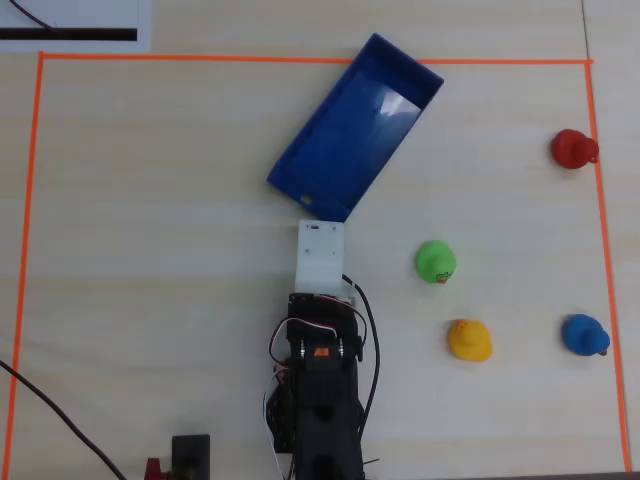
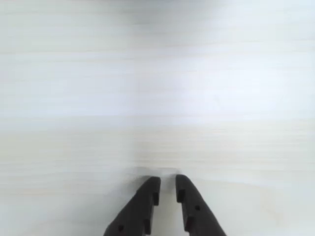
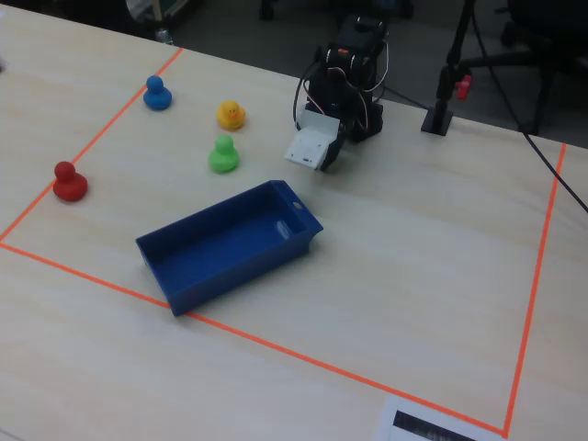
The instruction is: Grasp yellow duck and put it into box.
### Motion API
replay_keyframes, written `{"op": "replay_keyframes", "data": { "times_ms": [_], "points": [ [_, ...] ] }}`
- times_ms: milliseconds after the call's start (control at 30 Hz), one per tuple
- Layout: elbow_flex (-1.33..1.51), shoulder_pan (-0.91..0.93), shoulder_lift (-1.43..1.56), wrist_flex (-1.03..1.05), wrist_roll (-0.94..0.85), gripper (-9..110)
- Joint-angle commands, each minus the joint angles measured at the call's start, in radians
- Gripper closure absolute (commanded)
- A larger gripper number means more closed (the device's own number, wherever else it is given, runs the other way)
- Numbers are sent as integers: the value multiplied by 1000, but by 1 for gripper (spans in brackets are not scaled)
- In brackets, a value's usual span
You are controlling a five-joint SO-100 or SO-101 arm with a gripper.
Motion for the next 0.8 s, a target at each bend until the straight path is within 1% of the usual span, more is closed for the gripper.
{"op": "replay_keyframes", "data": {
  "times_ms": [0,400,433,500,767],
  "points": [
    [-6,-8,2,18,2,101],
    [-6,-8,2,18,-2,101],
    [-6,-8,2,18,-2,99],
    [-6,-8,2,18,-2,101],
    [-6,-2,0,-5,-8,101]
  ]
}}
